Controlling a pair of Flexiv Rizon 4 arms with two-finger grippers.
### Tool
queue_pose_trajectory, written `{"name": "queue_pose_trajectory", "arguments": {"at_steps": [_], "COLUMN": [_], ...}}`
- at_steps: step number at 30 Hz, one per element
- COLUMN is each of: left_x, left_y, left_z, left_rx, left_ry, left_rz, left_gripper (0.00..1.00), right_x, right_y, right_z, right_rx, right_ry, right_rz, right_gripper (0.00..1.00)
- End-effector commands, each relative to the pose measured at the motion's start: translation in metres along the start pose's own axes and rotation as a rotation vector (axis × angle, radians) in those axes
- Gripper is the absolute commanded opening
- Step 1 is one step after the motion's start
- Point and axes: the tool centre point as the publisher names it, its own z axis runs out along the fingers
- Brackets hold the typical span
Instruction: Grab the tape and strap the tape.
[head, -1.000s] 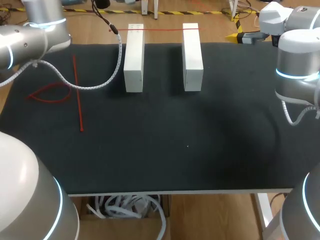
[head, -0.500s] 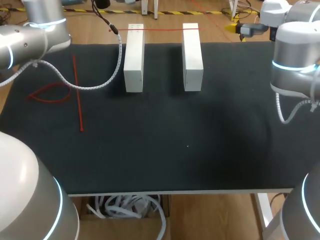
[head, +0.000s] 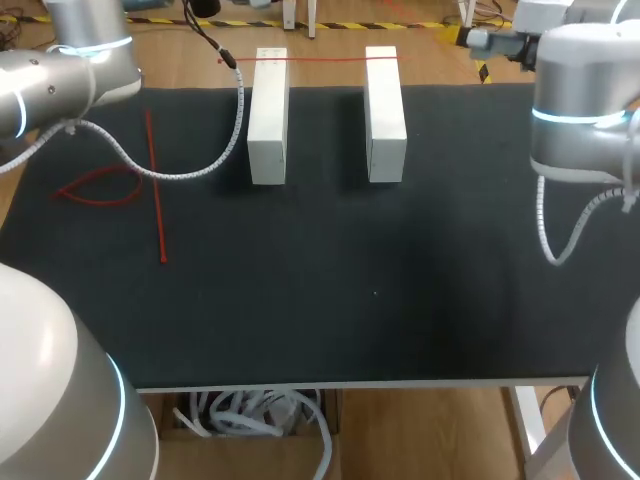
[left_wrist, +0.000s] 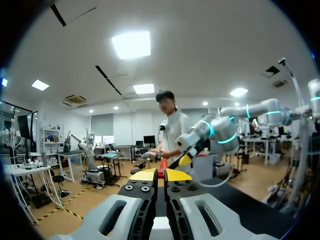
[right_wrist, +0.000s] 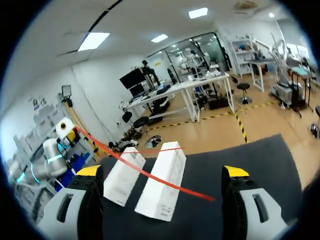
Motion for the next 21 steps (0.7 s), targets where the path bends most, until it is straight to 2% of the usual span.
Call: {"name": "queue_pose_trajectory", "arguments": {"at_steps": [1,6,7,9,15,18,21], "left_x": [0.0,0.0,0.0,0.0,0.0,0.0,0.0], "left_y": [0.0,0.0,0.0,0.0,0.0,0.0,0.0], "left_z": [0.0,0.0,0.0,0.0,0.0,0.0,0.0], "left_rx": [-0.001,-0.001,-0.001,-0.001,-0.001,-0.001,-0.001], "left_ry": [0.001,0.001,0.001,0.001,0.001,0.001,0.001], "left_rz": [0.0,0.0,0.0,0.0,0.0,0.0,0.0], "left_gripper": [0.0,0.0,0.0,0.0,0.0,0.0,0.0], "right_x": [0.002,0.002,0.004,0.007,0.009,0.009,0.009], "right_y": [0.003,0.003,0.002,0.0,-0.008,-0.009,-0.011], "right_z": [-0.003,-0.003,-0.004,-0.006,-0.008,-0.008,-0.007], "right_rx": [0.049,0.049,0.064,0.112,0.225,0.248,0.29], "right_ry": [0.003,0.003,0.006,-0.061,-0.107,-0.111,-0.069], "right_rz": [0.078,0.078,0.148,0.257,0.448,0.532,0.616], "right_gripper": [1.0,1.0,1.0,1.0,1.0,1.0,1.0]}}
